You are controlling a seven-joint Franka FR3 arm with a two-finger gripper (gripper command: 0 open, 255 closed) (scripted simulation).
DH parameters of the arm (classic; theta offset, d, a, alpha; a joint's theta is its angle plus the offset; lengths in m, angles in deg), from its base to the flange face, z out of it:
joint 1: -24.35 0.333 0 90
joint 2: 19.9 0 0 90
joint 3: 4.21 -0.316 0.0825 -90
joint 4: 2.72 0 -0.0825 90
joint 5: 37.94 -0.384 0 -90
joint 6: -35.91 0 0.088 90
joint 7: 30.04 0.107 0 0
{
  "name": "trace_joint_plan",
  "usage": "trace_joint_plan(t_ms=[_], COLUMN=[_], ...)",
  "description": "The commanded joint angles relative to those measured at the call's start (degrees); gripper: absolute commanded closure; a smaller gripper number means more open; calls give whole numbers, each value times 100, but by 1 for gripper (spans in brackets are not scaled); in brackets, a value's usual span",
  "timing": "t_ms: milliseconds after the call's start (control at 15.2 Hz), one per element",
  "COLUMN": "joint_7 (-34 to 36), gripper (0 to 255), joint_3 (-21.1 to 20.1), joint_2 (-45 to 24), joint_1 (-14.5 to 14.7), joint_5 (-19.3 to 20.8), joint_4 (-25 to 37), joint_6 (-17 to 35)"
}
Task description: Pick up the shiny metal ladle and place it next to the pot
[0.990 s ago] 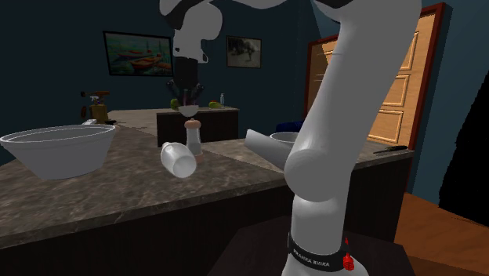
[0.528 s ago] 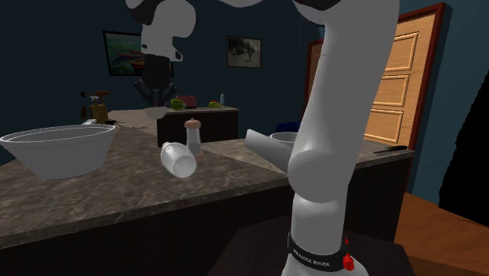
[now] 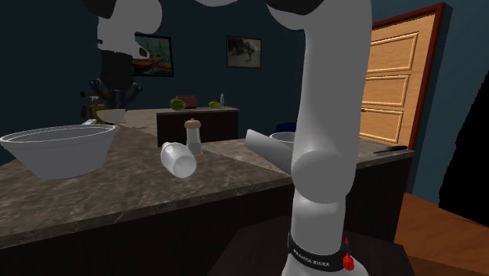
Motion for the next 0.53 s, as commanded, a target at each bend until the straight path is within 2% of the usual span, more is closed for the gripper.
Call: trace_joint_plan(t_ms=[0, 462], joint_7=[247, 1041], gripper=[255, 255], joint_3=[-120, -447], joint_2=[-240, -1355], joint_1=[115, 546], joint_5=[18, 186], joint_4=[284, 1718], joint_6=[-21, -272])
